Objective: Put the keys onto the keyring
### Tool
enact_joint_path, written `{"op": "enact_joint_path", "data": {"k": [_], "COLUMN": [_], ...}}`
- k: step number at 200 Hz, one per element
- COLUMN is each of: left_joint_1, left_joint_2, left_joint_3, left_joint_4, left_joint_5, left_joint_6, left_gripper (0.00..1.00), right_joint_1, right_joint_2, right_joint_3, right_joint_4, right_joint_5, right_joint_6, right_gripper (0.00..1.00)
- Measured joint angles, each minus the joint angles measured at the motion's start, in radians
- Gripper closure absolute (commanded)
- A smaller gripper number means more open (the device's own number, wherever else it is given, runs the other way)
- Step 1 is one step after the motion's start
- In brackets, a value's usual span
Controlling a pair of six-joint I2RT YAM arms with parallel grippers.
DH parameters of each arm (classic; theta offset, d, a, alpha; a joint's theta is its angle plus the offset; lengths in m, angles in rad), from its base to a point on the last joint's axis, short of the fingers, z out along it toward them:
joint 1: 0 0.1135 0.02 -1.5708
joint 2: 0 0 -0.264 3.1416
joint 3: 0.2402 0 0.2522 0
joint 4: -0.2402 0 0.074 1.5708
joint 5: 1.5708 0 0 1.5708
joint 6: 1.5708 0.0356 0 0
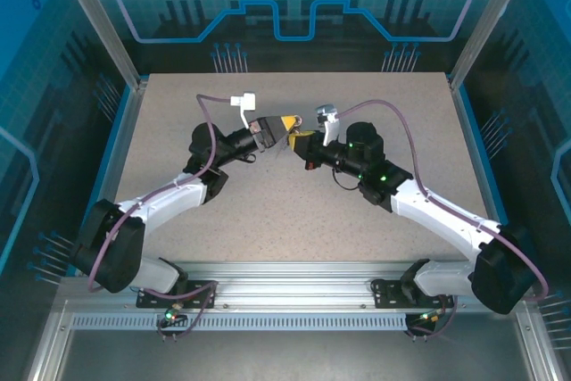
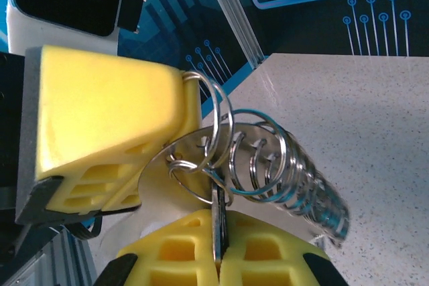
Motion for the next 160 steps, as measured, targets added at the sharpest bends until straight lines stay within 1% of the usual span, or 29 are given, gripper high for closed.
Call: {"op": "enact_joint_path", "data": {"k": [53,87,160], "left_joint_1": [-0.014,-0.014,-0.017], "left_joint_2": [0.025,0.029,0.043], "left_joint_3": [-0.014,-0.026,-0.026], "left_joint_4": [0.083,0.100,0.128], "left_joint_5": [-0.053,-0.081,-0.089], "left_joint_6": [-0.046,-0.053,-0.054], "left_gripper": [1.00,1.00,1.00], "right_joint_1": [0.000,0.013,0.001], "right_joint_2": [0.025,0.038,0.039], "right_joint_3": [0.000,0.015,0.017], "right_joint_4": [0.057,0.047,0.048], "right_joint_5": [-0.031,-0.043,-0.075], "right_joint_6": [0.034,0.028,0.042], "right_gripper": [1.00,1.00,1.00]}}
